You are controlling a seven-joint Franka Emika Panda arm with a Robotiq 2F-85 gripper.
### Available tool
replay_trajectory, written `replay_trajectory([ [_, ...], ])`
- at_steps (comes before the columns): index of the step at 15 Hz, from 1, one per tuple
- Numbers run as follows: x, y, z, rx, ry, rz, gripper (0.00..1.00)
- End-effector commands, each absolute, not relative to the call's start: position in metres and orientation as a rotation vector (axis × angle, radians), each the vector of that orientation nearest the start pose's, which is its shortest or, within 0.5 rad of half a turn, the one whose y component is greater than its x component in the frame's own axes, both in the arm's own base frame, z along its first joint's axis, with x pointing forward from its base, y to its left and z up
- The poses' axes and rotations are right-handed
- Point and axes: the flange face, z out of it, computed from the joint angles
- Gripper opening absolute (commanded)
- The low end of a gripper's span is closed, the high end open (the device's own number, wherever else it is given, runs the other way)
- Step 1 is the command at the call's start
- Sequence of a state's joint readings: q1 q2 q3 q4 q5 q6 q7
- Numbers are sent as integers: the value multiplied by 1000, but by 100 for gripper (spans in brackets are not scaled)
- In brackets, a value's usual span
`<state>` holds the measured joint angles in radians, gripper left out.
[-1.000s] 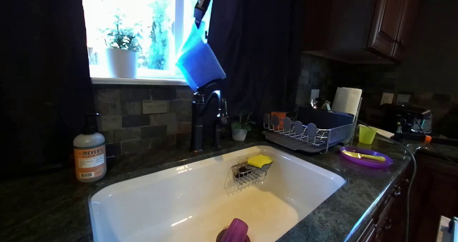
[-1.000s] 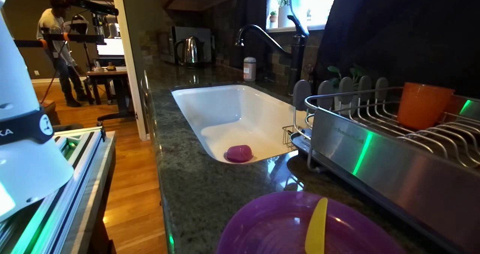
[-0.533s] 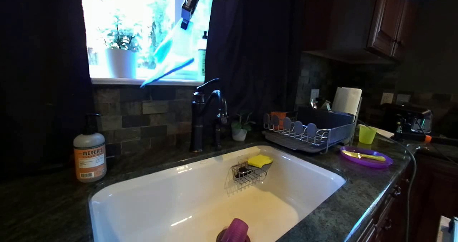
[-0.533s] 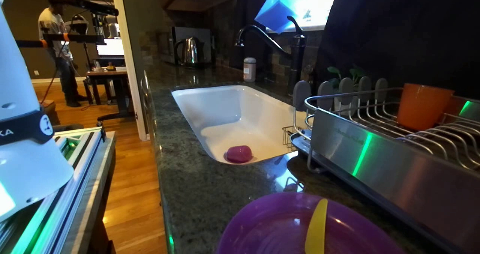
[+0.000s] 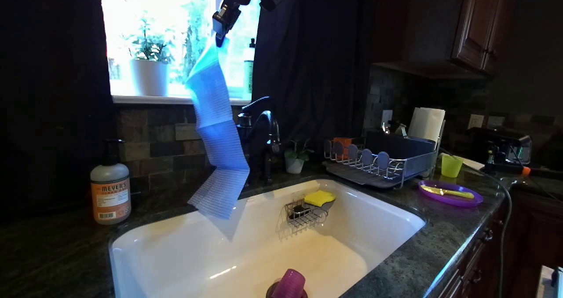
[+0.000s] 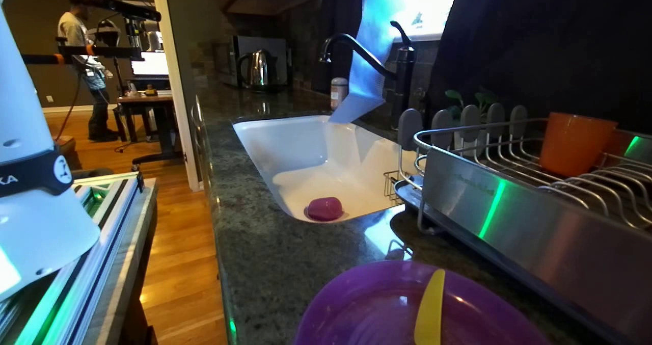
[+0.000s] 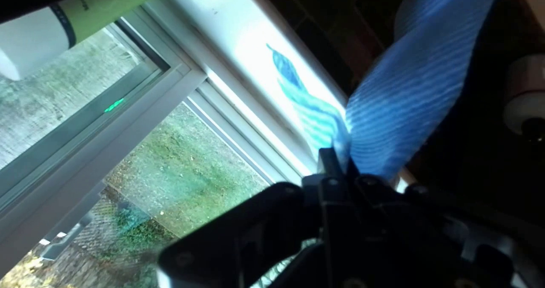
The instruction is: Put the blue object over the tap nozzle
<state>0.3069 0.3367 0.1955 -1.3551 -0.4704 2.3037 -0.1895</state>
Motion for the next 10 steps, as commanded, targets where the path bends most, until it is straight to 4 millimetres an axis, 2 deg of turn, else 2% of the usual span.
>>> replay_trajectory([
  [1,592,312,599,-3000,-1202,-1091,0],
  [3,568,319,597,-3079,-1057,-1100,0],
  [5,545,321,603,-3162,-895,-1106,0],
  [7,513,333,603,-3247,-739,-1078,0],
  [9,481,345,594,-3333,-565,-1022,0],
  [10,477,351,585,-3338,-591,-971,0],
])
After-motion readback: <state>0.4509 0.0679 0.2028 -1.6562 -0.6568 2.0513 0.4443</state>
